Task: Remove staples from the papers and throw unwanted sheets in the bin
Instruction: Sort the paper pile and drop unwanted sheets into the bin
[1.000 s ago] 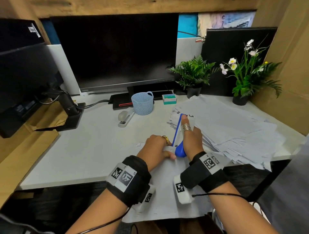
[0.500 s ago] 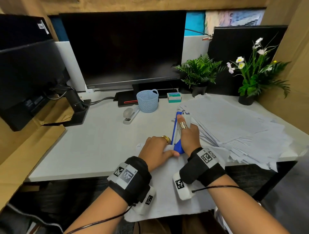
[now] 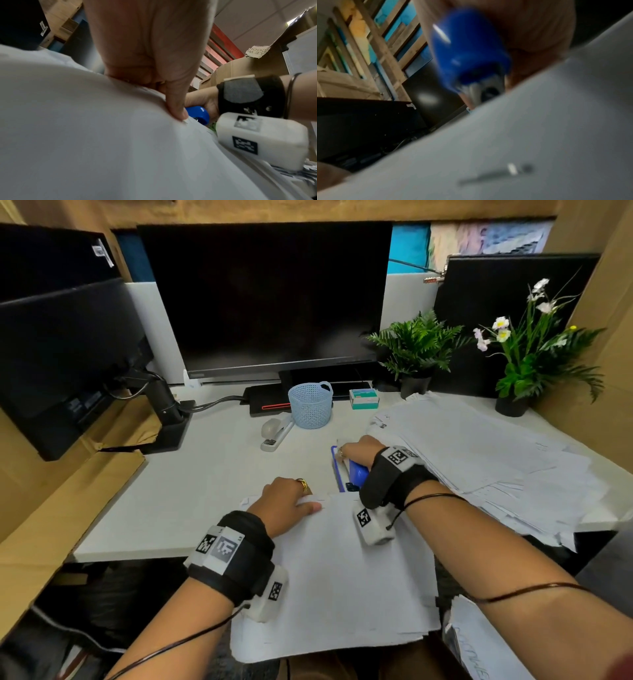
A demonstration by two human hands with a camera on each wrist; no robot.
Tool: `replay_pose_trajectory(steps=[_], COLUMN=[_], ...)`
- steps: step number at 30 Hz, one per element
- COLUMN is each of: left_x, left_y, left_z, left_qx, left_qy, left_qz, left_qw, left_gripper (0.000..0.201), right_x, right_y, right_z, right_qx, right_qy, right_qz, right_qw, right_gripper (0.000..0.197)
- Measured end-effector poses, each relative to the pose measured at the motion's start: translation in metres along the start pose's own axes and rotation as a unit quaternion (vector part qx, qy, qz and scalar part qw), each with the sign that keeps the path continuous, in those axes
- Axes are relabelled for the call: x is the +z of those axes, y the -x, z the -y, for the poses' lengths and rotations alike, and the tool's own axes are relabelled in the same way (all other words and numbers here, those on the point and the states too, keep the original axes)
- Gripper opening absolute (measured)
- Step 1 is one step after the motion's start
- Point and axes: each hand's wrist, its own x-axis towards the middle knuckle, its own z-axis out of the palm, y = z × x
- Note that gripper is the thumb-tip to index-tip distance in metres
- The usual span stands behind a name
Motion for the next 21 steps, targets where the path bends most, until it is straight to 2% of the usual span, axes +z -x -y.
replay_pose_trajectory(steps=[3,7,10,14,16,19,20,21], left_x=[0.001,0.001,0.000,-0.004,-0.008,-0.013,-0.014,-0.015], left_y=[0.003,0.004,0.006,0.012,0.016,0.022,0.022,0.022], left_z=[0.004,0.008,0.009,0.014,0.018,0.023,0.025,0.026], left_qx=[-0.018,-0.038,-0.042,-0.051,-0.048,-0.041,-0.032,-0.021], left_qy=[-0.009,-0.010,-0.011,-0.015,-0.024,-0.050,-0.064,-0.082], left_qz=[-0.017,-0.014,0.005,0.030,0.010,-0.055,-0.079,-0.102], left_qw=[1.000,0.999,0.999,0.998,0.999,0.996,0.994,0.991], left_gripper=[0.039,0.040,0.034,0.027,0.027,0.030,0.030,0.031], right_x=[0.008,0.021,0.026,0.018,0.016,0.017,0.018,0.019], right_y=[-0.003,-0.007,-0.007,-0.006,-0.010,-0.002,0.010,0.024], right_z=[0.013,0.024,0.031,0.041,0.048,0.050,0.043,0.035], right_qx=[-0.026,-0.063,-0.092,-0.121,-0.133,-0.213,-0.243,-0.278], right_qy=[0.127,0.185,0.221,0.245,0.232,0.196,0.168,0.138], right_qz=[-0.024,-0.050,-0.069,-0.024,-0.042,-0.130,-0.124,-0.087], right_qw=[0.991,0.980,0.968,0.962,0.963,0.948,0.947,0.947], right_gripper=[0.058,0.045,0.036,0.047,0.050,0.039,0.035,0.032])
